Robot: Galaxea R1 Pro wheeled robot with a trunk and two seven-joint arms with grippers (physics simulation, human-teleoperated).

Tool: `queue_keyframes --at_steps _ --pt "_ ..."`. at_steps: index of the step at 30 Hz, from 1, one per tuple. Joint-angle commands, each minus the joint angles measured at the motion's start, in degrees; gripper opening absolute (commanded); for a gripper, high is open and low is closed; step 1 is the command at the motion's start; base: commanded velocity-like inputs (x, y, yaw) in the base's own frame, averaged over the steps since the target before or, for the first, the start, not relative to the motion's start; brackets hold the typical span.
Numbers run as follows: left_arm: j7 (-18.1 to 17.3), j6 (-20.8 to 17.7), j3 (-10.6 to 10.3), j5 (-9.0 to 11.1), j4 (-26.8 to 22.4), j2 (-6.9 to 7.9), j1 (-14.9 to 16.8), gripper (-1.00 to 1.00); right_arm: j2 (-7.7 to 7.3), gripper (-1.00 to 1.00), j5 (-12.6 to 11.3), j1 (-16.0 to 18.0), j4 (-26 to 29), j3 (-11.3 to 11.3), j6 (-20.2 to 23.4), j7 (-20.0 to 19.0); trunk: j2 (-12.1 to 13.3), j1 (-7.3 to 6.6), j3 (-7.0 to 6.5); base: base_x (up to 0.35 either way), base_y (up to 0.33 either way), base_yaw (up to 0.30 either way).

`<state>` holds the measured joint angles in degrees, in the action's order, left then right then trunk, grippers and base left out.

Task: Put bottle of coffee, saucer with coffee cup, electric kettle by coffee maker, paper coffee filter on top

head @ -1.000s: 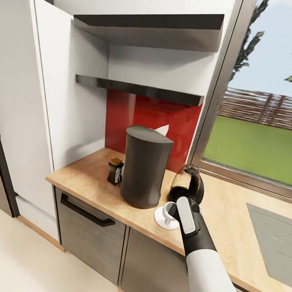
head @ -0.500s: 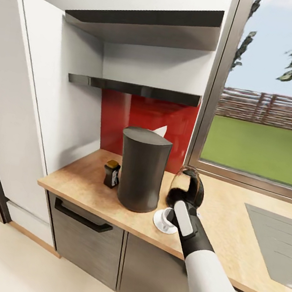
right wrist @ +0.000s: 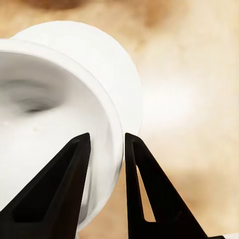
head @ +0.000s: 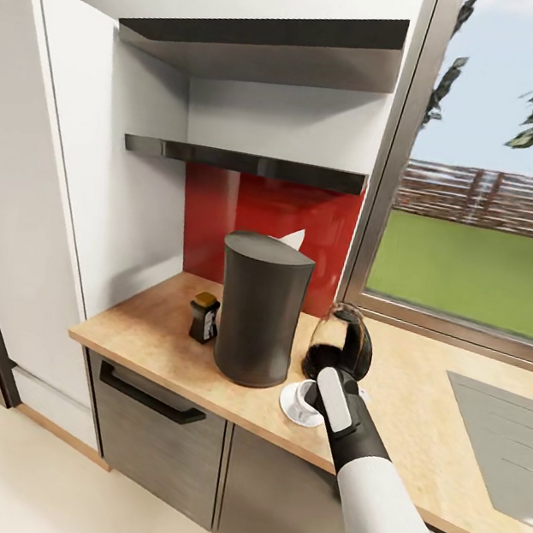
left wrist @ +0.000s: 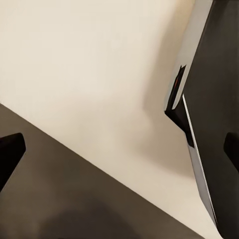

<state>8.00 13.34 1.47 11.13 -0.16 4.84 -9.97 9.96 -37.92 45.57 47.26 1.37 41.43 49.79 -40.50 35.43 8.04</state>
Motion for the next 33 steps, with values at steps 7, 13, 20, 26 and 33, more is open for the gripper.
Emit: queue_keyframes --at_steps 7,13,20,26,33 --pt "0.0 0.2 0.1 0.2 0.0 0.0 0.0 1.0 0.04 -1.0 -0.4 0.0 0.1 0.1 0.1 0.3 -0.1 0.02 0.08 0.035 0.0 0.0" --pt "0.0 0.2 0.1 0.2 0.0 0.0 0.0 1.0 0.04 -1.0 -0.4 0.0 0.1 0.1 0.1 0.3 -0.1 0.02 0.08 0.005 0.0 0.0" --pt "0.0 0.2 0.1 0.2 0.0 0.0 0.0 1.0 0.04 1.0 -0.4 0.0 0.0 0.1 0.1 0.4 -0.1 0.02 0.08 0.0 0.0 0.0" --pt "0.0 0.2 0.1 0.2 0.0 0.0 0.0 1.0 0.04 1.0 -0.5 0.0 0.1 0.1 0.1 0.3 -0.1 0.02 0.08 0.0 0.0 0.0" --pt "0.0 0.2 0.1 0.2 0.0 0.0 0.0 1.0 0.04 1.0 -0.5 0.0 0.1 0.1 0.1 0.4 -0.1 0.02 0.08 0.0 0.0 0.0"
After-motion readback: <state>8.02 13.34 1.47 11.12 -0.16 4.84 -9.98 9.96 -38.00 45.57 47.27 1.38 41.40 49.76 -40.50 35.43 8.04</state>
